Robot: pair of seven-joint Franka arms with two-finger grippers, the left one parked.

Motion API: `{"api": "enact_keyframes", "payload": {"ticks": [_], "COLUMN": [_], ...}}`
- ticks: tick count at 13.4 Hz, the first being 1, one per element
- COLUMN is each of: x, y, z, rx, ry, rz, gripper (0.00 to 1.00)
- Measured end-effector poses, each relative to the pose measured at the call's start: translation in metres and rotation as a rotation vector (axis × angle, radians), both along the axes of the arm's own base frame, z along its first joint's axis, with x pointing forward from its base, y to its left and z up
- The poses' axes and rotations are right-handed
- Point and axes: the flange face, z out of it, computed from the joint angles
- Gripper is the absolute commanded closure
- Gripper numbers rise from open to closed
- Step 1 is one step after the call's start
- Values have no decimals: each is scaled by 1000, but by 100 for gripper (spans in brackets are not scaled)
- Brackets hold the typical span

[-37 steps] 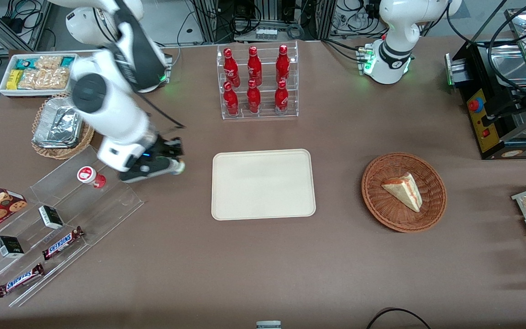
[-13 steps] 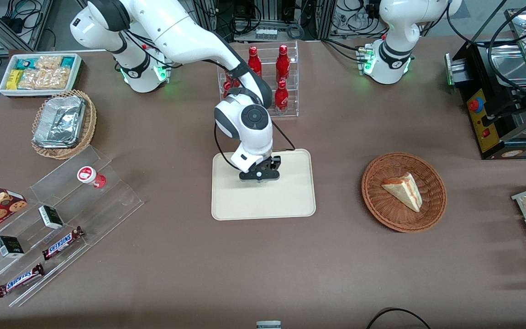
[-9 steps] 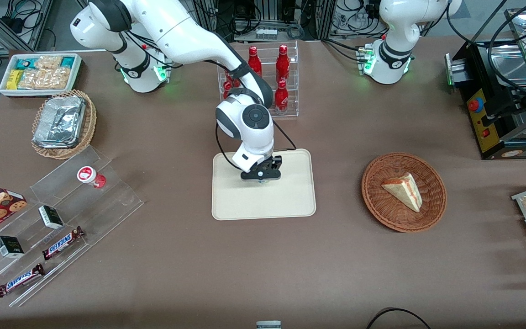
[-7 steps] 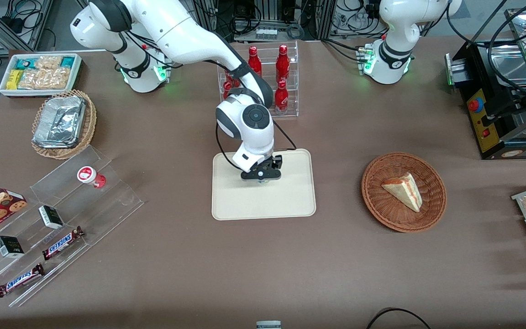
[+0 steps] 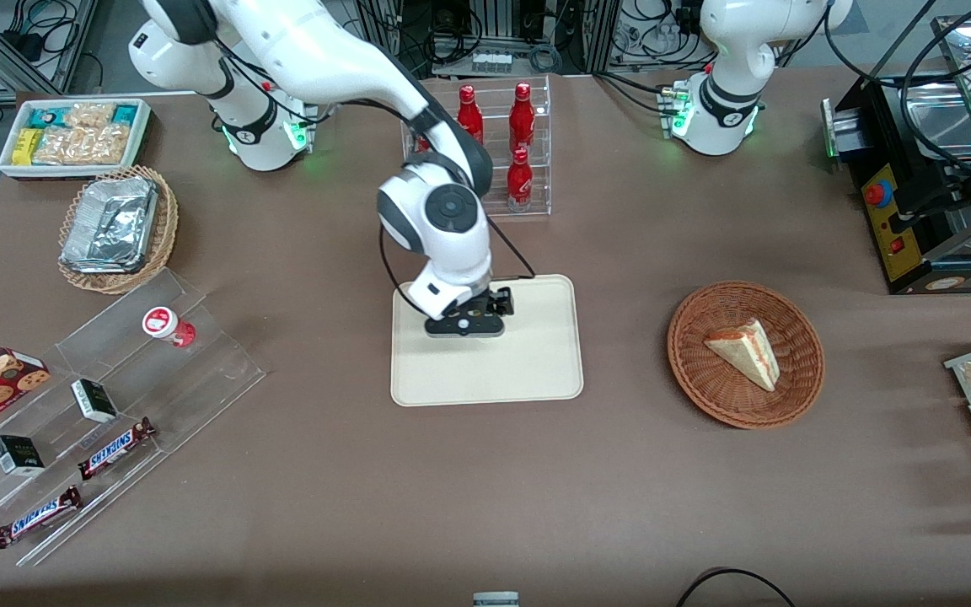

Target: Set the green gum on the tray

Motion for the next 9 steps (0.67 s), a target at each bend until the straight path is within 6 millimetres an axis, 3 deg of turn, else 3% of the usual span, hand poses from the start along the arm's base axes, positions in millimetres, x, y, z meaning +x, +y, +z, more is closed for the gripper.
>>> {"api": "enact_keyframes", "payload": {"ticks": [2, 4, 6, 9], "x": [2, 4, 12, 28], "y": [-29, -74, -128, -227], "z": [45, 82, 115, 162], "rx": [5, -8, -26, -23], "ry": [13, 54, 106, 165], "rz": [9, 21, 63, 88], "gripper": [1, 1, 1, 1]}}
